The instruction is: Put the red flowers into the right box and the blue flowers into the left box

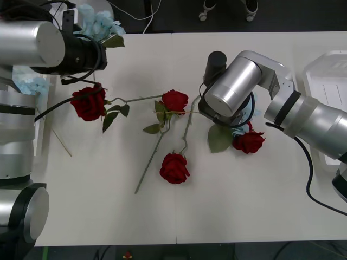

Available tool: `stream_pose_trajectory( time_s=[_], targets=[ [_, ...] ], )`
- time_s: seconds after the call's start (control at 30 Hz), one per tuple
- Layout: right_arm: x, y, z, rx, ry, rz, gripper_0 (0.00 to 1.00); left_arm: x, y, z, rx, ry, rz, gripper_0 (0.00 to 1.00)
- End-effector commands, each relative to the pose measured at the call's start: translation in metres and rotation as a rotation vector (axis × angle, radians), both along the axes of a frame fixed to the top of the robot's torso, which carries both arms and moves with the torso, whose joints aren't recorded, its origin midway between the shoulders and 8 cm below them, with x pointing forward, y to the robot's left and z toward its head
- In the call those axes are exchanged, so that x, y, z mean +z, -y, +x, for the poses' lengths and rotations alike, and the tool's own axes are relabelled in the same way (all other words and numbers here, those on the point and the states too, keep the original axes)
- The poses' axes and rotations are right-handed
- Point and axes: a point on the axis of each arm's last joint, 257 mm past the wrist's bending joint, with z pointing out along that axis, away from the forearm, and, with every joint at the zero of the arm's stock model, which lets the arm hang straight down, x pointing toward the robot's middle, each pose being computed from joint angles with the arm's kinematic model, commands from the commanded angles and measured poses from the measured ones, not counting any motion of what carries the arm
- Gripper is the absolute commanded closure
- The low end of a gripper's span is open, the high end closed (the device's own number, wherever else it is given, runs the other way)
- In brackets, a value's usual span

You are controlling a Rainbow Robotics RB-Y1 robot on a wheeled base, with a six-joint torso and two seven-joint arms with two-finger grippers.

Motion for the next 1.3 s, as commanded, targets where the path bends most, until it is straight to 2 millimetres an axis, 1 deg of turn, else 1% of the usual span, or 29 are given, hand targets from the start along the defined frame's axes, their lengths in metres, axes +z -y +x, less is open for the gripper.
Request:
stream_pose_trajectory(
  time_s=[0.03, 0.1, 0.17, 0.2, 0.23, 0.27, 0.33, 0.47, 0.57, 0.6, 0.63, 0.67, 0.7, 0.73, 0.77, 0.9, 0.97, 1.0, 1.03, 1.1, 1.17, 1.23, 1.27, 1.3],
  targets=[
    [-0.022, -0.005, -0.012, 0.061, -0.018, -0.046, 0.0, 0.003, -0.084, -0.035, 0.161, -0.032, 0.006, 1.0],
    [-0.026, -0.002, -0.014, 0.063, -0.022, -0.056, 0.0, -0.001, -0.105, -0.046, 0.195, -0.05, 0.012, 1.0],
    [-0.03, 0.004, -0.015, 0.065, -0.028, -0.066, 0.0, -0.003, -0.134, -0.058, 0.239, -0.067, 0.02, 1.0],
    [-0.032, 0.006, -0.017, 0.067, -0.032, -0.071, 0.0, -0.004, -0.144, -0.062, 0.25, -0.073, 0.025, 1.0],
    [-0.032, 0.006, -0.017, 0.067, -0.032, -0.071, 0.0, -0.004, -0.144, -0.062, 0.25, -0.073, 0.025, 1.0],
    [-0.034, 0.011, -0.017, 0.075, -0.034, -0.088, 0.0, -0.005, -0.158, -0.067, 0.249, -0.073, 0.045, 1.0],
    [-0.035, 0.017, -0.017, 0.078, -0.033, -0.104, 0.0, -0.006, -0.163, -0.069, 0.247, -0.072, 0.05, 1.0],
    [-0.035, 0.026, -0.016, 0.083, -0.034, -0.12, 0.0, -0.007, -0.159, -0.068, 0.238, -0.076, 0.051, 1.0],
    [-0.037, 0.031, -0.016, 0.087, -0.035, -0.128, 0.0, -0.01, -0.147, -0.066, 0.21, -0.081, 0.056, 1.0],
    [-0.037, 0.031, -0.016, 0.087, -0.036, -0.129, 0.11, -0.011, -0.142, -0.066, 0.201, -0.084, 0.057, 1.0],
    [-0.037, 0.034, -0.016, 0.083, -0.038, -0.132, 0.25, -0.011, -0.137, -0.064, 0.19, -0.084, 0.054, 1.0],
    [-0.039, 0.037, -0.015, 0.076, -0.042, -0.133, 0.45, -0.012, -0.127, -0.063, 0.172, -0.085, 0.05, 1.0],
    [-0.04, 0.039, -0.015, 0.074, -0.044, -0.135, 0.59, -0.011, -0.124, -0.062, 0.166, -0.083, 0.048, 1.0],
    [-0.041, 0.042, -0.013, 0.067, -0.044, -0.135, 0.84, -0.014, -0.113, -0.061, 0.149, -0.087, 0.038, 1.0],
    [-0.043, 0.044, -0.012, 0.061, -0.043, -0.133, 1.0, -0.016, -0.103, -0.059, 0.136, -0.091, 0.027, 1.0],
    [-0.045, 0.05, -0.004, 0.052, -0.029, -0.126, 1.0, -0.026, -0.065, -0.056, 0.085, -0.101, -0.025, 1.0],
    [-0.046, 0.052, -0.002, 0.052, -0.028, -0.124, 1.0, -0.027, -0.054, -0.054, 0.068, -0.1, -0.03, 1.0],
    [-0.045, 0.053, 0.0, 0.051, -0.023, -0.122, 1.0, -0.029, -0.044, -0.053, 0.054, -0.103, -0.042, 1.0],
    [-0.044, 0.055, 0.001, 0.051, -0.022, -0.124, 1.0, -0.03, -0.038, -0.053, 0.045, -0.107, -0.048, 1.0],
    [-0.04, 0.057, 0.005, 0.053, -0.016, -0.119, 1.0, -0.031, -0.027, -0.051, 0.027, -0.11, -0.061, 1.0],
    [-0.035, 0.061, 0.008, 0.076, -0.016, -0.124, 1.0, -0.032, -0.02, -0.05, 0.019, -0.112, -0.073, 1.0],
    [-0.027, 0.063, 0.013, 0.098, -0.01, -0.122, 1.0, -0.033, -0.018, -0.049, 0.023, -0.112, -0.083, 1.0],
    [-0.02, 0.065, 0.017, 0.119, 0.001, -0.128, 1.0, -0.033, -0.018, -0.048, 0.026, -0.111, -0.087, 0.99],
    [-0.013, 0.067, 0.022, 0.144, 0.012, -0.138, 1.0, -0.033, -0.018, -0.048, 0.029, -0.11, -0.09, 0.95]
  ],
)
